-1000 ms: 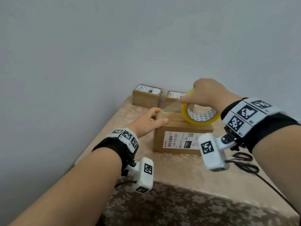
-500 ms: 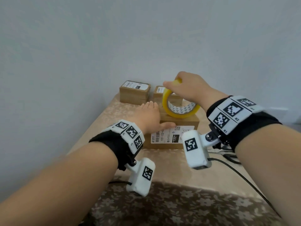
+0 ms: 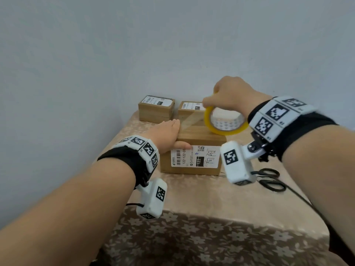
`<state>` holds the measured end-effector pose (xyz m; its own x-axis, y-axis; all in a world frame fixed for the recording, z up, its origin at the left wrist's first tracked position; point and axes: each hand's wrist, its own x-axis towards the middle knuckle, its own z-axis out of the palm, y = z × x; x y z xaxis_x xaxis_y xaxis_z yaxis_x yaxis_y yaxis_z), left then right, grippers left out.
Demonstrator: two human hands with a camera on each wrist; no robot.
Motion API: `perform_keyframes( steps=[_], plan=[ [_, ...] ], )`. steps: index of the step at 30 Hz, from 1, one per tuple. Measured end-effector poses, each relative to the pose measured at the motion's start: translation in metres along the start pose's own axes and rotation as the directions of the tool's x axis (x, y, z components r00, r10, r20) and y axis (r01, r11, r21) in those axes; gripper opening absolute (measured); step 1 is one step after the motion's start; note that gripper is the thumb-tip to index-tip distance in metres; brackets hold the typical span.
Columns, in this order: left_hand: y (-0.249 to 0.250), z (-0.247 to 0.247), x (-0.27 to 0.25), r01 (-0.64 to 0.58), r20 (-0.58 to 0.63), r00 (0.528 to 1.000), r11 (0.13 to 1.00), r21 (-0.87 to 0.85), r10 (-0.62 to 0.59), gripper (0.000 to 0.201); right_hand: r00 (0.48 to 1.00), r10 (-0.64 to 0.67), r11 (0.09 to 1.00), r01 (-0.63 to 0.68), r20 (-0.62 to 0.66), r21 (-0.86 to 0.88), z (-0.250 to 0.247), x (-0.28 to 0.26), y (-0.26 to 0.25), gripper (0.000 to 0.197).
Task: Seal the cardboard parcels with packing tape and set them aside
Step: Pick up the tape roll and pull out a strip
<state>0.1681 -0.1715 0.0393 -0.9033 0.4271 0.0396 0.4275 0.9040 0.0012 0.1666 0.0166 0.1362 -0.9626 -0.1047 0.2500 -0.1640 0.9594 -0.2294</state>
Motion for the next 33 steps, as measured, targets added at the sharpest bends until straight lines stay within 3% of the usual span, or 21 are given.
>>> perform_keyframes(
  steps=[7,11,15,18,21,24,28,33],
  plan=[
    [0.008,-0.006,-0.002,-0.014,0.057,0.998,1.0,0.012,0.013,0.076,0.99,0.019,0.964,0.019,0.141,-0.265,-0.005,-0.002,0.026,0.046],
    [0.01,-0.008,-0.002,-0.005,0.126,0.992,0.998,0.069,-0.004,0.092,0.982,0.065,0.933,0.003,0.176,-0.359,0.004,-0.008,0.033,0.047],
    [0.023,-0.013,0.003,0.01,0.159,0.986,0.981,0.194,-0.042,0.112,0.991,0.073,0.964,-0.042,0.112,-0.261,0.008,-0.016,0.041,0.043],
    [0.04,-0.011,0.014,-0.027,0.161,0.987,0.981,0.192,-0.005,0.119,0.993,0.066,0.971,-0.041,0.101,-0.235,0.006,-0.013,0.038,0.035],
    [0.059,-0.005,0.024,-0.056,0.146,0.988,0.996,0.072,0.045,0.111,0.991,0.076,0.966,-0.047,0.108,-0.256,0.007,-0.011,0.032,0.023],
    [0.054,-0.004,0.024,-0.084,0.056,0.995,0.996,-0.01,0.084,0.096,0.988,0.099,0.976,-0.073,0.119,-0.206,0.002,-0.011,0.028,0.022],
    [0.016,-0.012,0.007,-0.141,0.021,0.99,0.988,-0.064,0.142,0.079,0.993,0.04,0.998,-0.044,0.112,0.033,0.001,-0.011,0.017,0.035],
    [0.001,-0.017,-0.005,-0.031,0.121,0.993,0.988,0.151,0.012,0.087,0.994,0.049,0.971,-0.069,0.093,0.229,0.01,-0.01,0.005,0.042]
  ],
)
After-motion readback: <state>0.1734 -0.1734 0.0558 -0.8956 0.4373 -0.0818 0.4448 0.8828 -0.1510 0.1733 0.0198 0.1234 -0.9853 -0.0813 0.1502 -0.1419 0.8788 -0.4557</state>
